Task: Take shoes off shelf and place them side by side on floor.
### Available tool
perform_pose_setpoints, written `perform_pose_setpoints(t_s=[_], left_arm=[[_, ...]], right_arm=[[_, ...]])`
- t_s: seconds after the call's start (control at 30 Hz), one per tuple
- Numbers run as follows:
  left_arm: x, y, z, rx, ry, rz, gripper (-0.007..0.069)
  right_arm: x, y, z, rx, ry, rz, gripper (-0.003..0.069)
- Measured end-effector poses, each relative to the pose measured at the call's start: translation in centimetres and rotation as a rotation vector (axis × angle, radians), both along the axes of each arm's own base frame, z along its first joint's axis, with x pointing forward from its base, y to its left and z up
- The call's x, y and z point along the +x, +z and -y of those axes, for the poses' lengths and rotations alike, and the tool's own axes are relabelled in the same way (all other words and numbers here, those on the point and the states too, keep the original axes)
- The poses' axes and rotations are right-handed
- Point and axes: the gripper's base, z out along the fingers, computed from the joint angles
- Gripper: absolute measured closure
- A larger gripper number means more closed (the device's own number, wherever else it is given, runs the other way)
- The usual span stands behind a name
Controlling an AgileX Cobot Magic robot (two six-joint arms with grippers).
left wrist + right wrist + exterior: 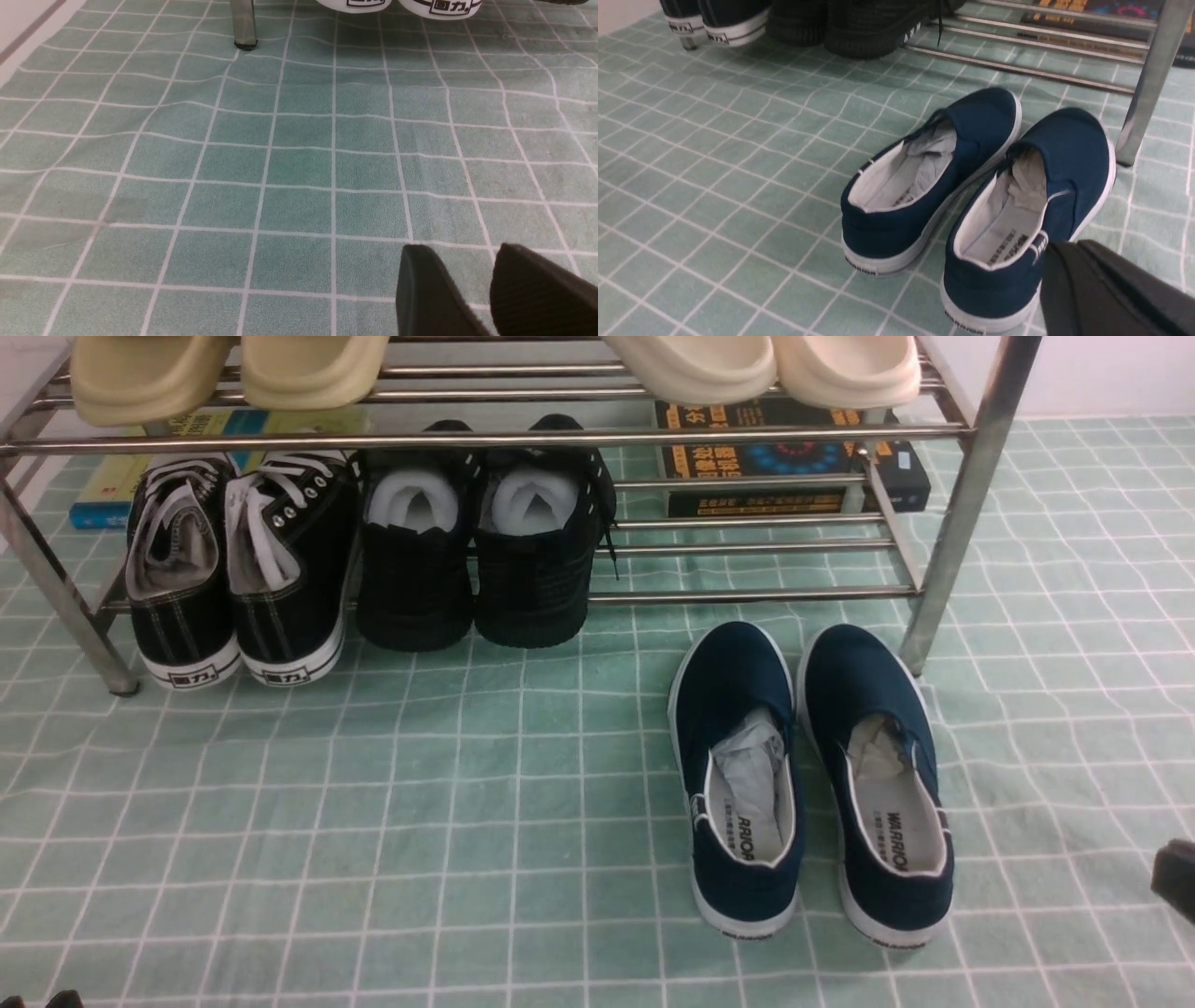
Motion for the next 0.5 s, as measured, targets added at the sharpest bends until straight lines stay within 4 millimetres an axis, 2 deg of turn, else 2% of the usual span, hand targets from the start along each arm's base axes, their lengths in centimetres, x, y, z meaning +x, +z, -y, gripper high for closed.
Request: perform_pose_setpoints(t_s=[0.23, 0.5], left_arm=[[0.0, 0.0, 0.0, 0.0, 0.0, 0.0, 0.0383], [0.0, 0.0, 0.0, 0.0, 0.0, 0.0, 0.0383]], right_arm=[[-0.2, -3.5, 0.1, -0.047, 0.001, -0.096, 0.0666], [-0.8, -5.2, 0.2, -0.096, 0.022, -0.202, 0.0664]])
